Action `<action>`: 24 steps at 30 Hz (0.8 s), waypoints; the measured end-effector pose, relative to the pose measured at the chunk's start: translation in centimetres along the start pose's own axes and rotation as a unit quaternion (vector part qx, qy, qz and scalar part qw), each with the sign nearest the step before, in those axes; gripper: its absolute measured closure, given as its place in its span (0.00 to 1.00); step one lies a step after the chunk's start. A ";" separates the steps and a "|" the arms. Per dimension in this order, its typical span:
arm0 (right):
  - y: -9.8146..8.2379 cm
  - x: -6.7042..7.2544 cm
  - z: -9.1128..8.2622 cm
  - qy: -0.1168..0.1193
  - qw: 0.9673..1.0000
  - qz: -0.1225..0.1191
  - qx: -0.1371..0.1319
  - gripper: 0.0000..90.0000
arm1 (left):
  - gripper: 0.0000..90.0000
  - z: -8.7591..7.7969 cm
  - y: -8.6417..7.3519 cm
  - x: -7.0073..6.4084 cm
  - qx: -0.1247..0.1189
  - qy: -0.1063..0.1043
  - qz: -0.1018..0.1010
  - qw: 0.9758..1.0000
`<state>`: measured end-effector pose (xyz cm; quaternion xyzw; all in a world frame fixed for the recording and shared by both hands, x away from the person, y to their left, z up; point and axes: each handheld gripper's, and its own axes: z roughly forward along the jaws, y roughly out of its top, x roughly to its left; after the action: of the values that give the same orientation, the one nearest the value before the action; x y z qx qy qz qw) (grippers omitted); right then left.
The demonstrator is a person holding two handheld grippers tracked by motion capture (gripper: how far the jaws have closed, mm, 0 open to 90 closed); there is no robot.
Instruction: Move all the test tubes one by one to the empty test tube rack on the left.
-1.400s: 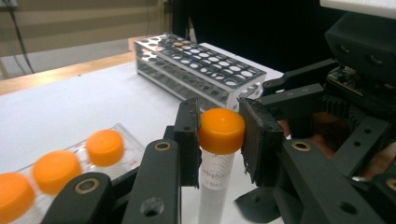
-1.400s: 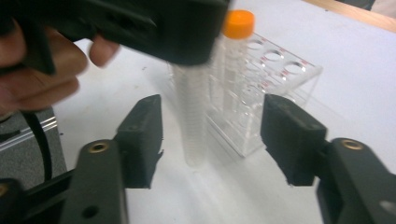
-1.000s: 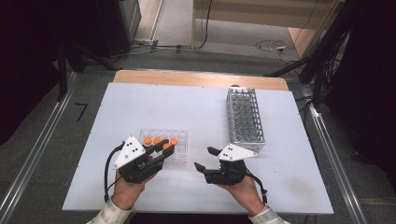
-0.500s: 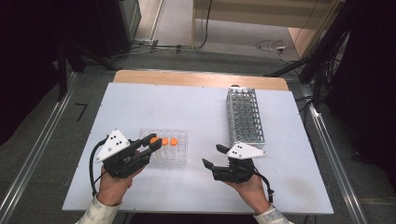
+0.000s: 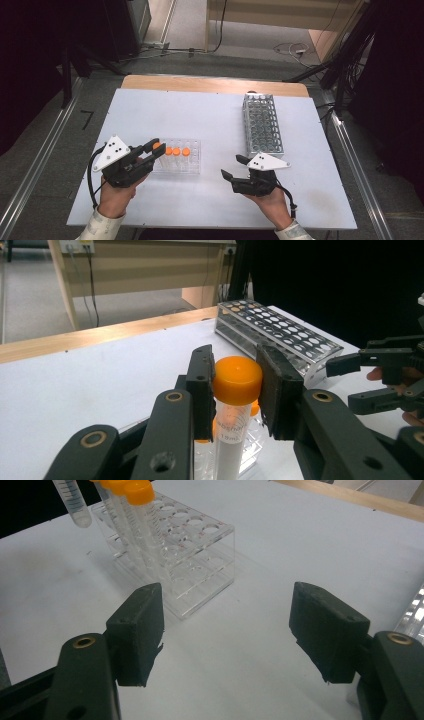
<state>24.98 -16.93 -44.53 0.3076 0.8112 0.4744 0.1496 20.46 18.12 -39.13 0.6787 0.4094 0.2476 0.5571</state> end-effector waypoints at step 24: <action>0.0 0.0 0.1 -0.002 1.000 0.002 0.002 0.32 | 0.78 -0.1 0.0 1.6 -0.001 0.062 0.012 0.998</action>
<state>25.01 -16.89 -44.61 0.3101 0.8113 0.4725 0.1498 21.22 19.54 -39.25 0.6664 0.4343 0.2966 0.5285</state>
